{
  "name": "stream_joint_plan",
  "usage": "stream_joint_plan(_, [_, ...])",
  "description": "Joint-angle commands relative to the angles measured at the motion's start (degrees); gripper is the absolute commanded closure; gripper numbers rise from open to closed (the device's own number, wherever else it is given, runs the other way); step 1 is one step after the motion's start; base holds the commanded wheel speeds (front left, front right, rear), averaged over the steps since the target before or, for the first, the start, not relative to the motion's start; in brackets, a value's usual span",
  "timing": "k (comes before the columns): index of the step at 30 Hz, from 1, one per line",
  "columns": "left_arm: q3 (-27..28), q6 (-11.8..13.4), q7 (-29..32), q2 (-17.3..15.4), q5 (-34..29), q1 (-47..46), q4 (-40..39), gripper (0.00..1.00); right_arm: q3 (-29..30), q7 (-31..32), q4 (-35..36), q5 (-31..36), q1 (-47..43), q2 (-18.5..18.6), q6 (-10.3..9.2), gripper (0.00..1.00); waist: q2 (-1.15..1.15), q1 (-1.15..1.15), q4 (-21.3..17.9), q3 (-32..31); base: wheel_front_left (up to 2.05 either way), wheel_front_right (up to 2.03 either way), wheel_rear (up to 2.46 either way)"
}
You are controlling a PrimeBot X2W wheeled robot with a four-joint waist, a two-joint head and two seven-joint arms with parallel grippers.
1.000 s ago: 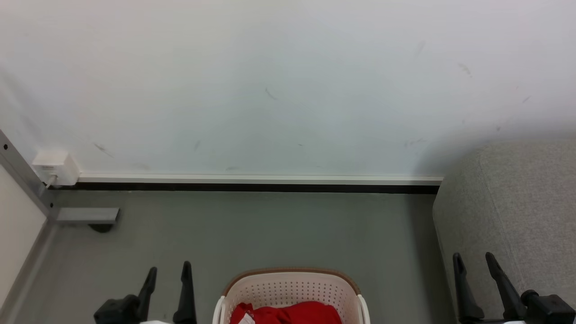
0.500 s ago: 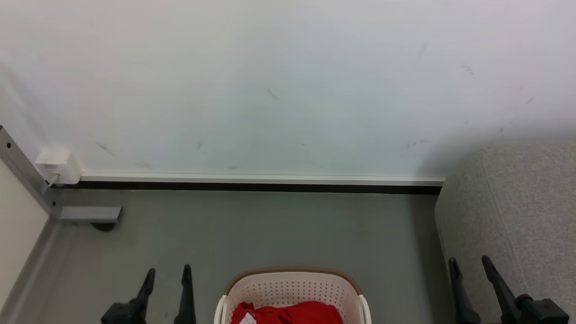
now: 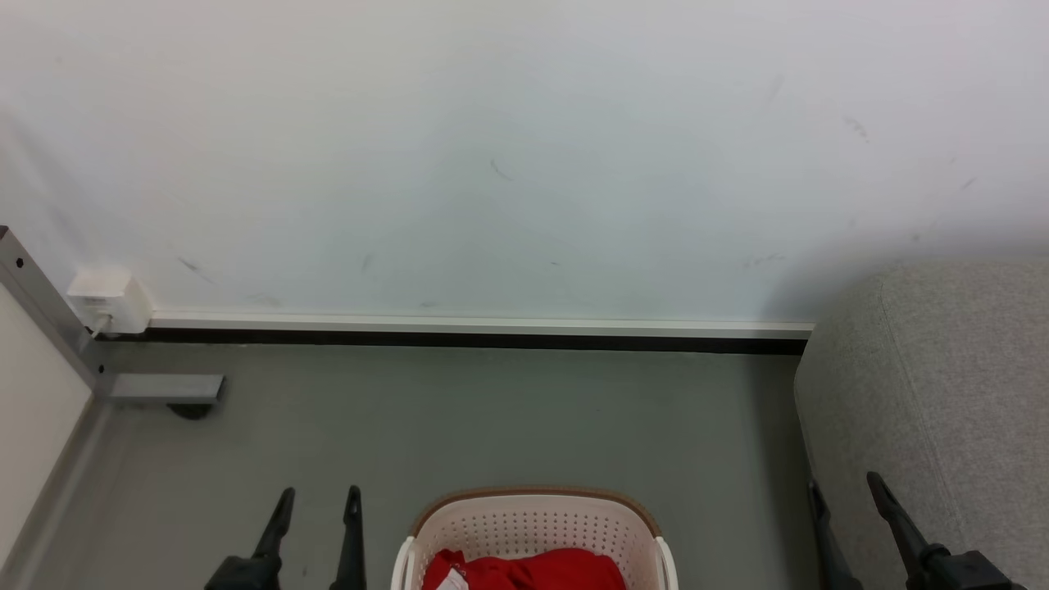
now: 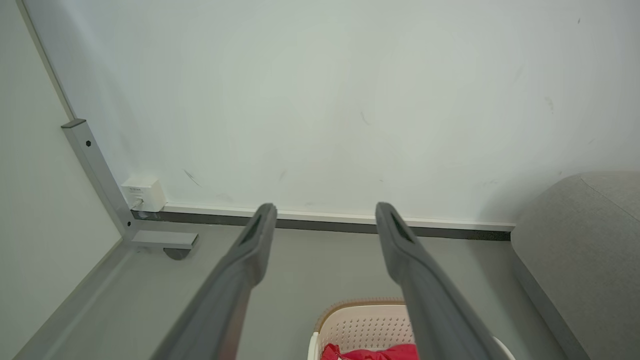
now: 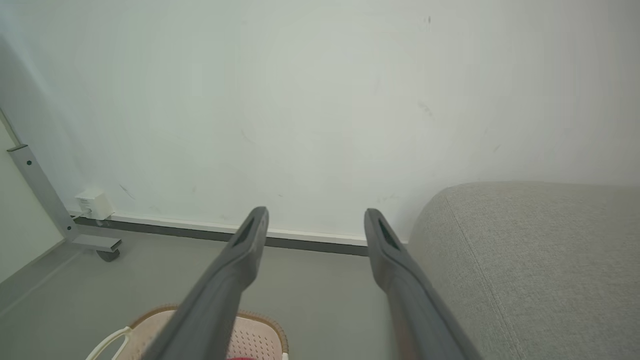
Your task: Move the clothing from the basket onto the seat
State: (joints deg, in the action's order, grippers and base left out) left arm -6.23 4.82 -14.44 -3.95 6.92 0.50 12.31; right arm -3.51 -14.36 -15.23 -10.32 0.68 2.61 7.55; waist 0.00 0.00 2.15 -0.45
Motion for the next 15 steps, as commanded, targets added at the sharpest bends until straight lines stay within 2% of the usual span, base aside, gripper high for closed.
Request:
stream_joint_plan(1, [0.0,-0.1,-0.4,0.0,-1.8,0.6,0.1,0.0,-0.2,-0.5,-0.2,1.3,-0.4,0.5,-0.11,0.0,0.0,0.0,0.0,0.0,0.0,0.0,0.0])
stream_joint_plan(5, [0.2,-0.1,-0.8,0.2,-3.3,0.7,0.3,0.0,-0.4,-1.0,-0.2,3.4,-0.6,0.5,-0.12,0.0,0.0,0.0,-0.1,0.0,0.0,0.0,0.0])
stream_joint_plan(15, [1.0,-1.1,-0.7,0.6,-2.1,0.5,1.0,0.0,-0.2,-0.8,-1.4,2.7,-0.5,0.5,-0.12,0.0,0.0,0.0,-0.3,0.0,0.0,0.0,0.0])
